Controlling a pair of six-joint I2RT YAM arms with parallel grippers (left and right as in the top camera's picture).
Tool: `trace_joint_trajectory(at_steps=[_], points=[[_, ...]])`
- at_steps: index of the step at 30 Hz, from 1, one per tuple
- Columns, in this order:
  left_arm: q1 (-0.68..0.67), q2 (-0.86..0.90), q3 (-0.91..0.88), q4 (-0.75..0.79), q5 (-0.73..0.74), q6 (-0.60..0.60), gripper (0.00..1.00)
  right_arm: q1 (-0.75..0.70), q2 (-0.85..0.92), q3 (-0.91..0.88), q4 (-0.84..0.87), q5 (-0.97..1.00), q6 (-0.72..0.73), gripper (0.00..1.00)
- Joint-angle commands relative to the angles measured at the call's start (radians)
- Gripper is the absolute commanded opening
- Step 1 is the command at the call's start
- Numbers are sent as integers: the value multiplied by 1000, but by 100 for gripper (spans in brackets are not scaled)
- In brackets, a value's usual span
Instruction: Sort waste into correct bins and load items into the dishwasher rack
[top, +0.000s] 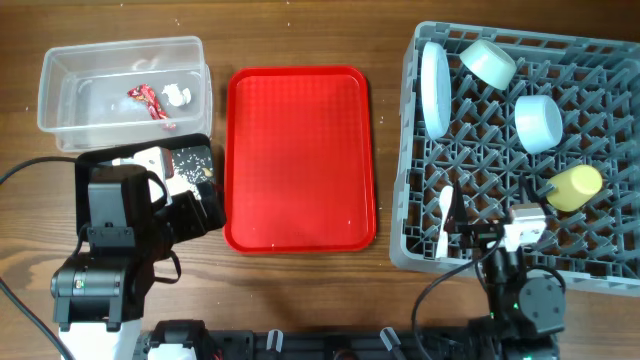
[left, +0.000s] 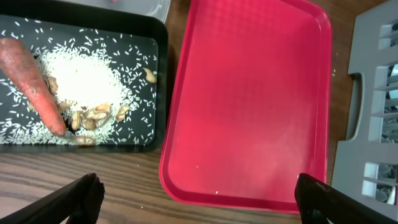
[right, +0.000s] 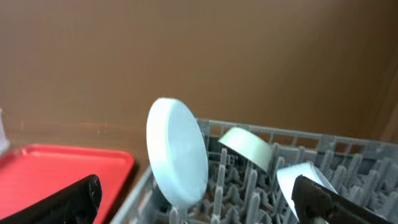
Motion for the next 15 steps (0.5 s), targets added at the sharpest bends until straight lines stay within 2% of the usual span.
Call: trace_joint_trajectory(at_steps=[1, 5, 7, 15], points=[[-7, 0, -5, 3, -10, -5, 100, 5, -15, -98, 142, -8, -88, 100], [-7, 0, -5, 3, -10, -5, 100, 5, -15, -108, 106, -72, -214, 100], [-7, 0, -5, 3, -10, -5, 100, 5, -15, -108, 32, -86, -192, 100], [-7, 0, -5, 3, -10, -5, 100, 5, -15, -108, 34, -93, -138, 100]])
